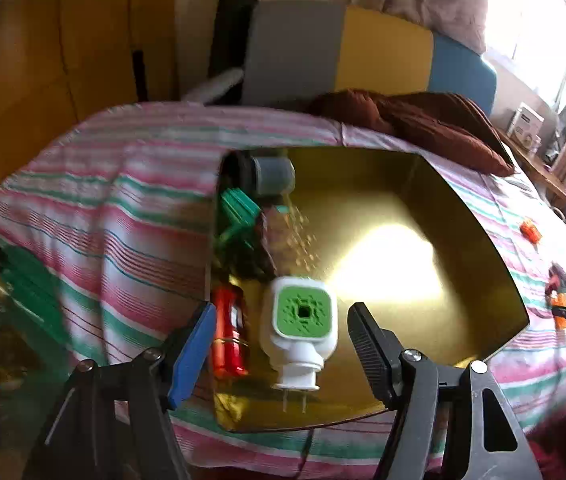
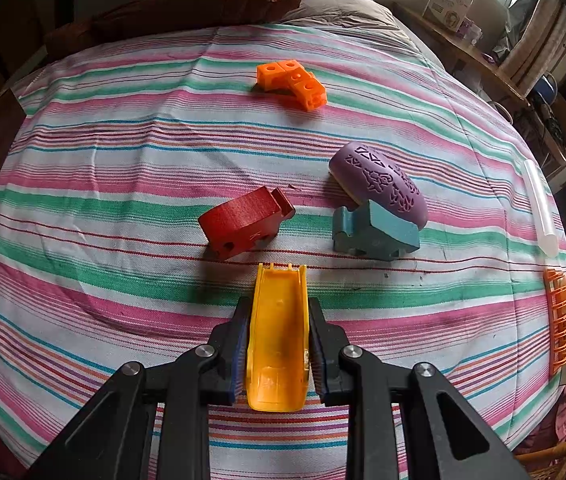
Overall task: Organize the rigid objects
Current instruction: 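Carry the yellow slide piece over the gold tray with the right tool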
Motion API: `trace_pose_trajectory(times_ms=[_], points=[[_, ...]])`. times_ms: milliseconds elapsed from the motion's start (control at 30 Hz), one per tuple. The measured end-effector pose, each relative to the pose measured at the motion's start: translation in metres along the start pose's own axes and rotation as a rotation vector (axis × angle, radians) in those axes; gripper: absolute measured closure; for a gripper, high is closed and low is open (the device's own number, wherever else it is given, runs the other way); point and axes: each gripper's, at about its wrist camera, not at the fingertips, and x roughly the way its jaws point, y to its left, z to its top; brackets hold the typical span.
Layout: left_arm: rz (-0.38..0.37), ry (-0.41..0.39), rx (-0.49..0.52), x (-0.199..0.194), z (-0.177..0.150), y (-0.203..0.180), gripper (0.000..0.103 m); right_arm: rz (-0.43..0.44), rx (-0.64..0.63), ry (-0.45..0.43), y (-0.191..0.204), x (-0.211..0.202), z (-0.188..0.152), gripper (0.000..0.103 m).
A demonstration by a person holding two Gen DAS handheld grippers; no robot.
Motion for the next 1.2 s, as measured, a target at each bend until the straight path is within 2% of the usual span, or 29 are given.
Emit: trace_pose_trajectory(times_ms=[167, 267, 433, 733, 933, 1200], points=[[0.049, -0.044, 0.012, -0.016, 0.005, 0.0, 0.034, 0.019, 0.011, 0.007, -0.001, -0.002, 0.001, 0.078], [0.046, -0.046, 0.008, -0.02, 0.004, 0.001, 0.034, 0.073, 0.018, 0.017, 0.001, -0.004, 0.003, 0.078], [0.05, -0.035, -0.003, -0.019, 0.0, 0.003, 0.034, 0.099, -0.016, 0.02, 0.013, -0.01, 0.006, 0.078], [0.061, -0.031, -0.018, -0.018, -0.006, 0.01, 0.034, 0.146, -0.071, -0.06, 0.04, -0.047, 0.014, 0.078], [0.064, -0.03, -0.028, -0.019, -0.008, 0.012, 0.034, 0.206, -0.122, -0.102, 0.072, -0.065, 0.019, 0.078], [0.072, -0.024, -0.041, -0.019, -0.01, 0.016, 0.034, 0.36, -0.226, -0.171, 0.146, -0.099, 0.027, 0.078]])
